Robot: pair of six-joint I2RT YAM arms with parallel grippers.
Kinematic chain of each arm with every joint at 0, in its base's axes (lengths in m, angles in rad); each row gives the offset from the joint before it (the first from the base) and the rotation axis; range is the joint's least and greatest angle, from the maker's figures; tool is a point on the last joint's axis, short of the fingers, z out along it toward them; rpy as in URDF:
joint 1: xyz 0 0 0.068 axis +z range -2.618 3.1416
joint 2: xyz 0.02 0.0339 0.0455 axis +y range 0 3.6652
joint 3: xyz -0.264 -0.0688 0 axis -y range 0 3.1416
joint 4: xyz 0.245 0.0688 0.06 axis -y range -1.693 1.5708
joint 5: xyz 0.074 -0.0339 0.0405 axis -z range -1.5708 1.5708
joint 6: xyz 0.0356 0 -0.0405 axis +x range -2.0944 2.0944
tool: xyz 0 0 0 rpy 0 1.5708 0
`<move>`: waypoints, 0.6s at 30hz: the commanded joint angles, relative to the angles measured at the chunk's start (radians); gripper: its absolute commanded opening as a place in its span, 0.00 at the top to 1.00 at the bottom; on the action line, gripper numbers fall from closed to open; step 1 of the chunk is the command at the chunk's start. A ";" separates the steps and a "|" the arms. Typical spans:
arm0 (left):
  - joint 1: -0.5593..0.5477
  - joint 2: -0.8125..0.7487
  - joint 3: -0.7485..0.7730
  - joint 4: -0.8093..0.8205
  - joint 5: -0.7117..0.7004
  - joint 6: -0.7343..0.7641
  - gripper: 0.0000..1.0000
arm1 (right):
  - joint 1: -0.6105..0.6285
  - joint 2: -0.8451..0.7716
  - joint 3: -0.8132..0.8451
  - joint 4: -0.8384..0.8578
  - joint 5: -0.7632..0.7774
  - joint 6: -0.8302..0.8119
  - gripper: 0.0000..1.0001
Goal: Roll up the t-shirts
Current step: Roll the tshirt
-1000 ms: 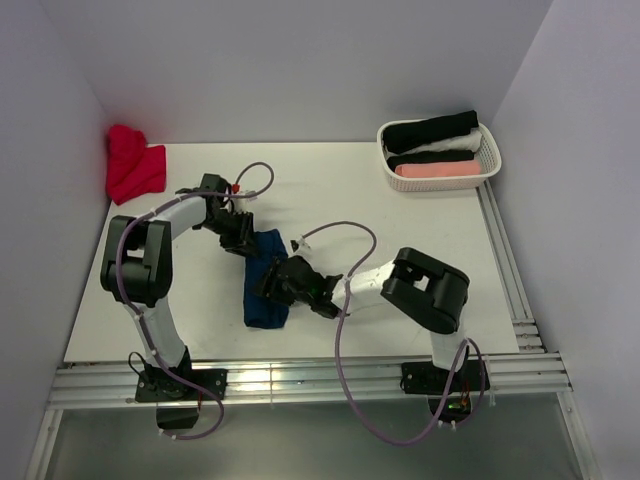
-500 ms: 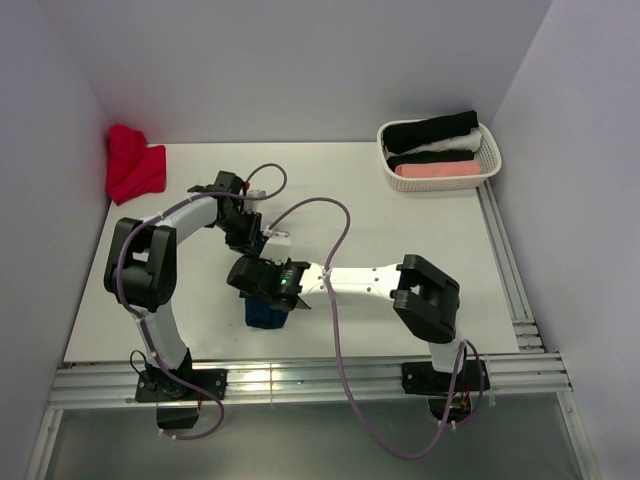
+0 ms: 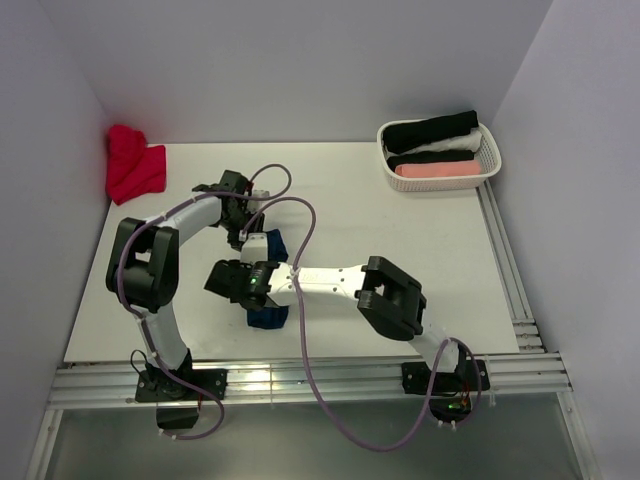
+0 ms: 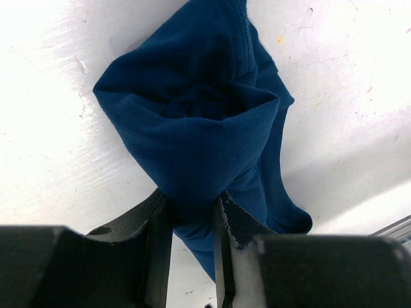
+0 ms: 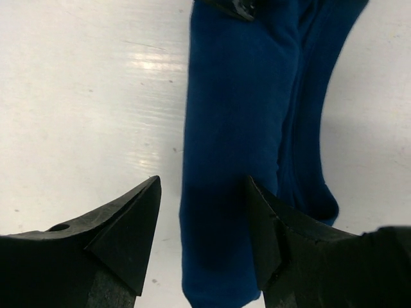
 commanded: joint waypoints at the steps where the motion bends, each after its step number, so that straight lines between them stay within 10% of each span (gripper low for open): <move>1: -0.014 0.015 0.030 0.021 -0.044 -0.010 0.76 | 0.009 0.014 0.018 -0.074 0.030 -0.006 0.38; 18: -0.014 0.015 0.112 -0.002 0.012 0.000 0.42 | 0.011 0.030 -0.115 -0.081 -0.050 0.059 0.50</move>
